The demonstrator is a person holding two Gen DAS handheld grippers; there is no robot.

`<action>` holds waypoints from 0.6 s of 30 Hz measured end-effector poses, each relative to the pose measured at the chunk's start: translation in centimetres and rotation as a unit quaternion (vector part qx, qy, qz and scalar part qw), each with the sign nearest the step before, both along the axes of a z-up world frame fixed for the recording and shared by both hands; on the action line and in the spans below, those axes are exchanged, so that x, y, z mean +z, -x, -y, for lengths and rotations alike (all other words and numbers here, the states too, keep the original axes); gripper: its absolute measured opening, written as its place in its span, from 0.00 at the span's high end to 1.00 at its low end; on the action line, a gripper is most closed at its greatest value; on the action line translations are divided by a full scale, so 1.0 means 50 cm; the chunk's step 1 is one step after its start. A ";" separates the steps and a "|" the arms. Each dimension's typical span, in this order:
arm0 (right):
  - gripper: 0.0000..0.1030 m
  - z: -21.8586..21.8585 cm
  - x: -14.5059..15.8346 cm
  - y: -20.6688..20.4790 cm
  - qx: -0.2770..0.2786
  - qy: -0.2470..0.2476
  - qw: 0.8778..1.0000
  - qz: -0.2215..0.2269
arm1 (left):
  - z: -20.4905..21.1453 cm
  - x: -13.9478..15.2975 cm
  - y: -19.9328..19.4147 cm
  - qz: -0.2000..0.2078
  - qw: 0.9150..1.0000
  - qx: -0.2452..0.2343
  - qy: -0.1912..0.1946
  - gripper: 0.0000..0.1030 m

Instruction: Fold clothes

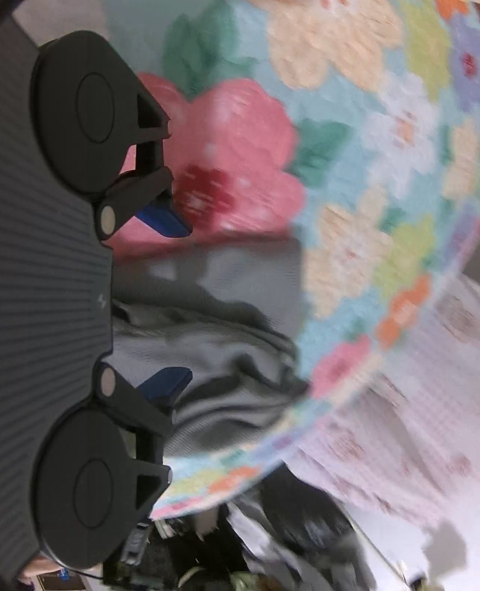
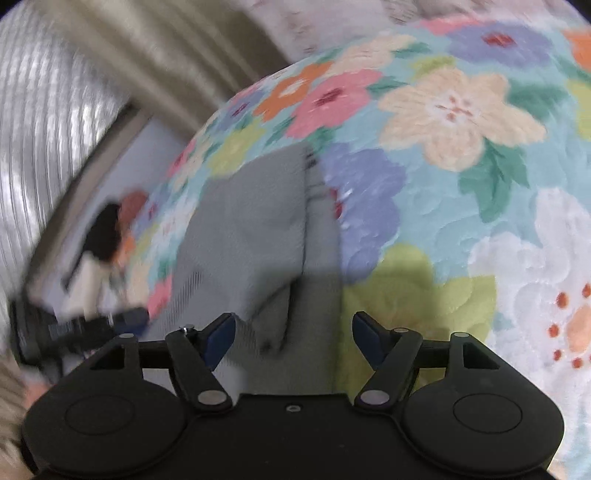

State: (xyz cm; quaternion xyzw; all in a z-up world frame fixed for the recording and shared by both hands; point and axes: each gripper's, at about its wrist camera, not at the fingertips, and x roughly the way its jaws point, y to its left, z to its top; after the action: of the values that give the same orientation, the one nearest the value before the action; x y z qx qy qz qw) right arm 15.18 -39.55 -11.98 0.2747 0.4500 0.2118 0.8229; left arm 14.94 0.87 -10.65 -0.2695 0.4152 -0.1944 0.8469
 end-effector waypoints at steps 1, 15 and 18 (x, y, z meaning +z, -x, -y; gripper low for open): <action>0.26 0.006 -0.007 -0.013 -0.005 -0.017 1.000 -0.009 | 0.000 -0.005 0.000 0.008 1.000 -0.001 0.011 0.18; 0.19 -0.066 -0.024 -0.054 0.039 -0.009 0.999 -0.020 | 0.039 -0.018 -0.010 -0.010 0.990 0.053 -0.127 0.38; 0.20 -0.046 -0.033 -0.033 0.052 -0.027 0.998 -0.032 | 0.013 -0.032 -0.016 -0.016 0.996 0.054 -0.072 0.29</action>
State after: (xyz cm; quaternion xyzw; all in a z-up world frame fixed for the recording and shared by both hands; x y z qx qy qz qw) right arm 16.84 -37.24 -13.65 0.2802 0.4836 0.2573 0.7883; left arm 15.76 0.24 -12.24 -0.2334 0.4264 -0.1136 0.8665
